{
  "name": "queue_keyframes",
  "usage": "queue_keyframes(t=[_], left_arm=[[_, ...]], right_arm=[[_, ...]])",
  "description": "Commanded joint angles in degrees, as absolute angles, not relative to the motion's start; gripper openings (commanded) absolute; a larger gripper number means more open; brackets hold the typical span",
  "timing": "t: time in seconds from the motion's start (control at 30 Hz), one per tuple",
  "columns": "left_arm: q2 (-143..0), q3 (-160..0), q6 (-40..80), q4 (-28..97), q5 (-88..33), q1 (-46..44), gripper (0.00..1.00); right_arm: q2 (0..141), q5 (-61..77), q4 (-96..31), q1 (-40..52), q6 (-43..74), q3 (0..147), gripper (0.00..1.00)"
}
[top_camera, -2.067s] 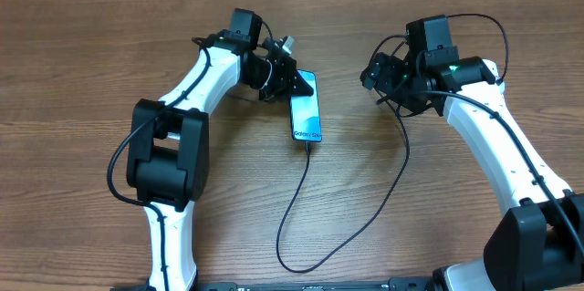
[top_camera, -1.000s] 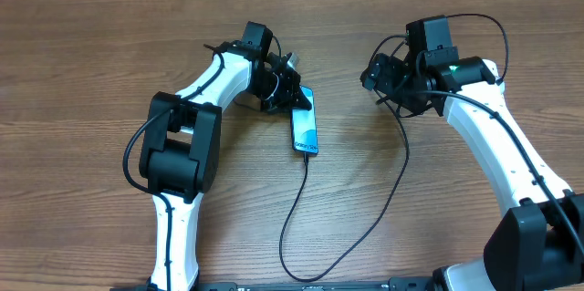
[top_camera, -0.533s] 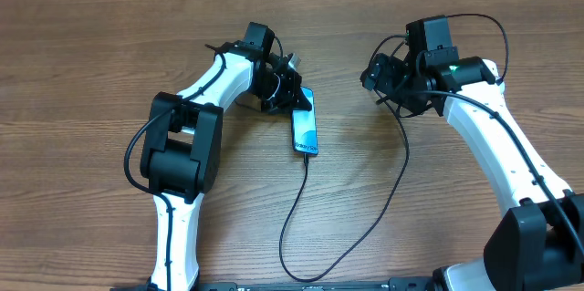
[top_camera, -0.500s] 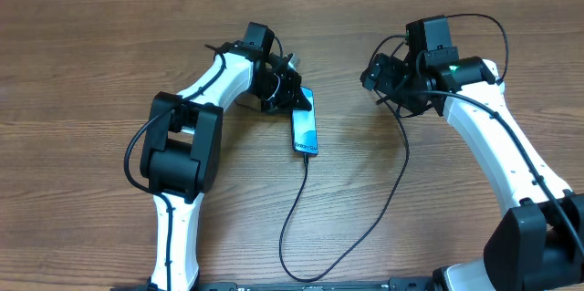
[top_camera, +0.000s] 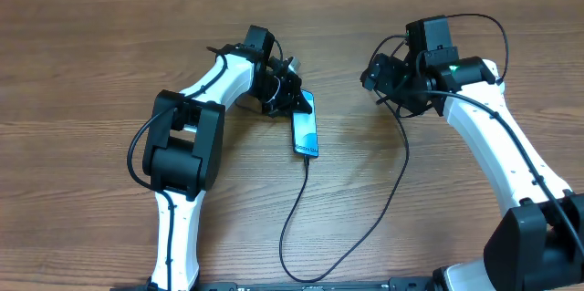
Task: Plug charger to phone and switch on socket
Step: 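Hold the phone flat on the table with the left gripper, then open the left gripper and lift it up away from the phone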
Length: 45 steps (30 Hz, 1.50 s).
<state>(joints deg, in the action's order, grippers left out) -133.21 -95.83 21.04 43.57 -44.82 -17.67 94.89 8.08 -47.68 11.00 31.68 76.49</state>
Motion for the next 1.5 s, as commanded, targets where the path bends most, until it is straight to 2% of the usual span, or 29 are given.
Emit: queue_keyframes(t=[0.0, 0.13, 0.27, 0.47, 0.7, 0.9, 1.2, 1.47], left_arm=[[-134.6, -95.7, 21.0, 43.5, -44.6, -18.3, 0.14], [-134.6, -95.7, 21.0, 43.8, -44.6, -18.3, 0.23], [-134.6, -95.7, 21.3, 43.9, -44.5, -18.3, 0.24], [-134.6, -95.7, 21.5, 44.7, -44.4, -18.3, 0.40], [-134.6, -95.7, 24.4, 45.1, -43.5, -18.3, 0.54], [-134.6, -95.7, 27.3, 46.9, -38.8, -18.3, 0.61], [-134.6, -95.7, 29.0, 48.4, -36.5, -17.9, 0.63], [-134.6, -95.8, 29.9, 49.9, -34.1, -17.9, 0.73]], right_arm=[[93.5, 7.3, -47.7, 11.1, 31.4, 77.0, 0.86], [93.5, 7.3, -47.7, 11.1, 31.4, 77.0, 0.86], [93.5, 7.3, -47.7, 11.1, 31.4, 77.0, 0.86], [93.5, 7.3, -47.7, 11.1, 31.4, 77.0, 0.86], [93.5, 7.3, -47.7, 11.1, 31.4, 77.0, 0.86], [93.5, 7.3, -47.7, 11.1, 31.4, 77.0, 0.86], [93.5, 7.3, -47.7, 11.1, 31.4, 77.0, 0.86], [93.5, 7.3, -47.7, 11.1, 31.4, 77.0, 0.86]])
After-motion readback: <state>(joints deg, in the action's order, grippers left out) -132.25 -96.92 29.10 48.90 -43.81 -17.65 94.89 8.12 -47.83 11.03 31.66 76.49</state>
